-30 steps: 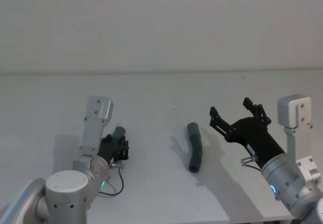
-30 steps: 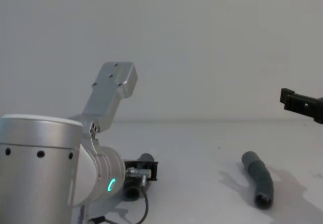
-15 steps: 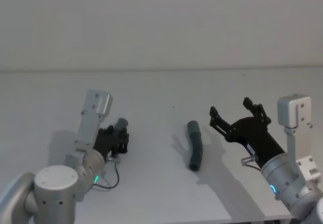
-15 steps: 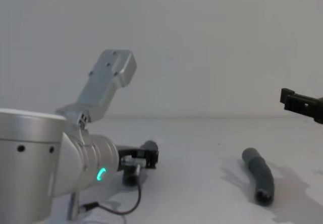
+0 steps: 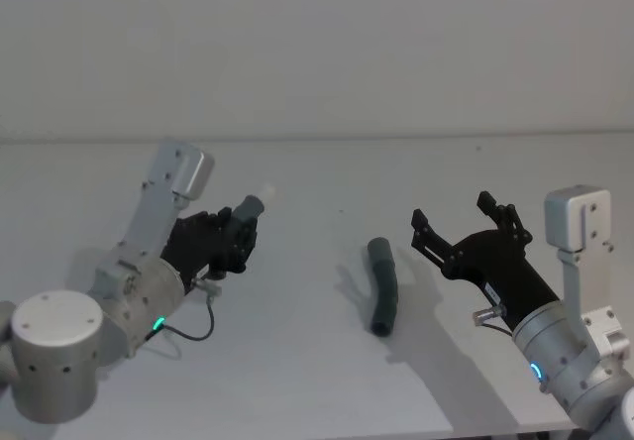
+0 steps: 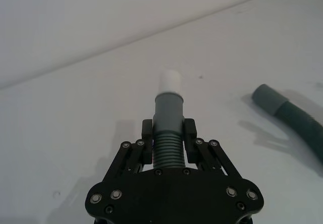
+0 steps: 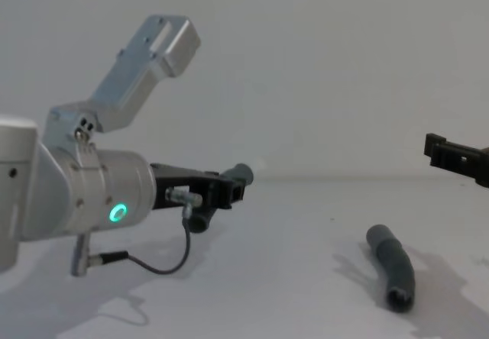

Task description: Use both hands to pick up one end of the pipe from the table, align the ends, and insert them.

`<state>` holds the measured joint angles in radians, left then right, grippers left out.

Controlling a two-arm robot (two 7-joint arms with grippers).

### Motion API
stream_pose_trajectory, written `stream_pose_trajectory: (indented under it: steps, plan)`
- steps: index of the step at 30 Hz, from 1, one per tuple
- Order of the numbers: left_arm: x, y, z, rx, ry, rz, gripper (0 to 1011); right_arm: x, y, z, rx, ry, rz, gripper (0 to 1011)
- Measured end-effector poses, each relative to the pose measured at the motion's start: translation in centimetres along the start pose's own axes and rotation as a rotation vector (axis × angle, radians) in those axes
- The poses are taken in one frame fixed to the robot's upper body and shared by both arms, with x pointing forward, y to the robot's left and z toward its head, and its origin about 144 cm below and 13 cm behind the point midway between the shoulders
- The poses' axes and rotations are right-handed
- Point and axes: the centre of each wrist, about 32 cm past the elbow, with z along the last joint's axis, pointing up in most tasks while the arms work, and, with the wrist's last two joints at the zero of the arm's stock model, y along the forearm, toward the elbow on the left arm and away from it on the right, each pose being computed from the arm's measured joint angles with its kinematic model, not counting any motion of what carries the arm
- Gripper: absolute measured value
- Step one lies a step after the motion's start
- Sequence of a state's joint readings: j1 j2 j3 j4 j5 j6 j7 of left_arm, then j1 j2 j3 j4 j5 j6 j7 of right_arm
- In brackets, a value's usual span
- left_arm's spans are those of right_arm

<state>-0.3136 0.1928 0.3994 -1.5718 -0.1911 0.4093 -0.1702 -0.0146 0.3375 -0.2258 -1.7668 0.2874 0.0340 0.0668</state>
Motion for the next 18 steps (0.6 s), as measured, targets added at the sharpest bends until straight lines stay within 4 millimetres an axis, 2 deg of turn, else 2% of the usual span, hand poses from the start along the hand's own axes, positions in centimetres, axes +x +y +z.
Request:
stream_pose_trajectory:
  steps: [18]
  plan:
    - [4.8,1.6,2.2,-0.034,-0.116,-0.274,327,0.0,0.0,0.0,0.000,0.000,0.000,1003]
